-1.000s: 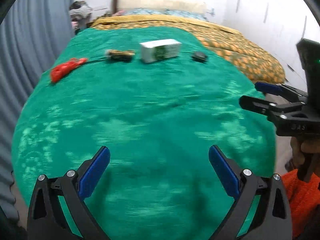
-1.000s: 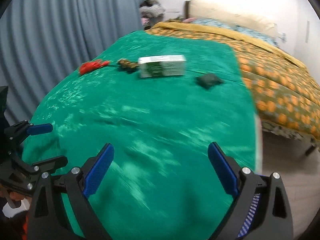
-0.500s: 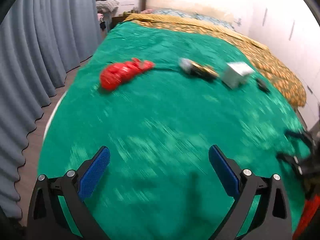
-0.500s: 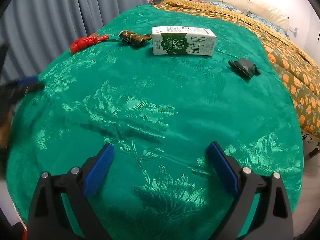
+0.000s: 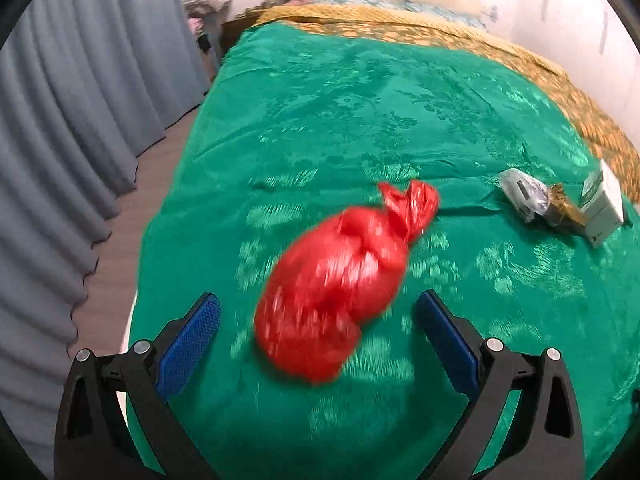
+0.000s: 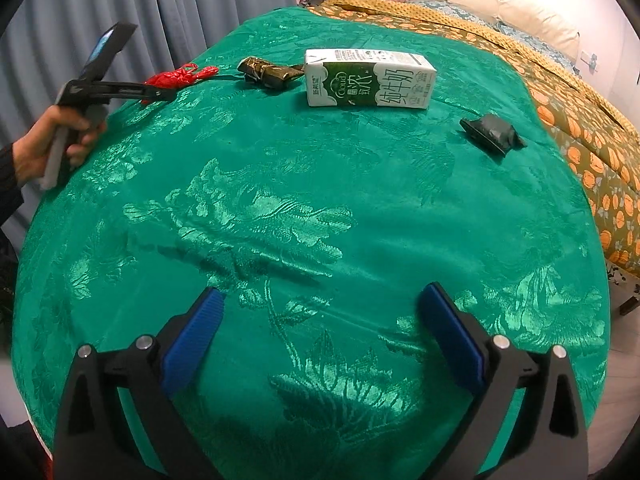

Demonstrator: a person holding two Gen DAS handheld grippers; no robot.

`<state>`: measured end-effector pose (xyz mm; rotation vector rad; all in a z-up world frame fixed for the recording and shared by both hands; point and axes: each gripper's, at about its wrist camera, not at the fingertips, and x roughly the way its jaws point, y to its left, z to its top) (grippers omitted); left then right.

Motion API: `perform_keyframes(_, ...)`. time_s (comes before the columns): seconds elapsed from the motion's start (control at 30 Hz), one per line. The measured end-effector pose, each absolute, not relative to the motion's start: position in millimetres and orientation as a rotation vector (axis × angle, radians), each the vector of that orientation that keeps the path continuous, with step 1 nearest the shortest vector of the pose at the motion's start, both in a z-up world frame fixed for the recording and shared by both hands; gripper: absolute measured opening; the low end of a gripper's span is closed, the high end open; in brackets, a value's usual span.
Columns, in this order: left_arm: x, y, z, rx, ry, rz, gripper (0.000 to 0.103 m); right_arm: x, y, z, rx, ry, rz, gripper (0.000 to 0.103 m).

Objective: Collect trash
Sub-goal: 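Return to the cloth and grasp the red plastic bag with the left tool, then grasp the white milk carton with the right tool while the left tool holds the red bag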

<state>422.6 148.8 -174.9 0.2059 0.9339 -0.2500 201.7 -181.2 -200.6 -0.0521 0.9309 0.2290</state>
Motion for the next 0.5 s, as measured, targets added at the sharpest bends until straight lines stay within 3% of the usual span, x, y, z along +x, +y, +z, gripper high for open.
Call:
perform_keyframes(0.13,429.2,142.5,-171.7,0.227,0.917,-0.315,0.094,202.2,-180.3,-200.9,-0.055,0.932,0.225,0.097)
perform_keyframes(0.2,429.4,139.5,-171.9,0.238,0.917,-0.337,0.069,202.1,-179.9,-201.0,-0.057,0.932,0.224,0.097)
perform_keyframes(0.23,428.7,139.5,-171.4,0.233,0.915,-0.344,0.063,201.8,-179.8,-200.9,-0.058,0.932,0.224,0.097)
perform_keyframes(0.27,428.0,139.5,-170.6,0.222,0.910,-0.344,0.051,201.7,-179.8,-200.9,-0.058,0.932,0.224,0.097)
perform_keyframes(0.3,427.0,140.2,-169.3,0.207,0.911,-0.337,0.047,201.6,-179.7,-201.0,-0.058,0.932,0.224,0.097)
perform_keyframes(0.5,385.3,137.4,-150.9,0.089,0.910,-0.294,0.043,201.8,-179.9,-201.0,-0.058,0.932,0.224,0.097)
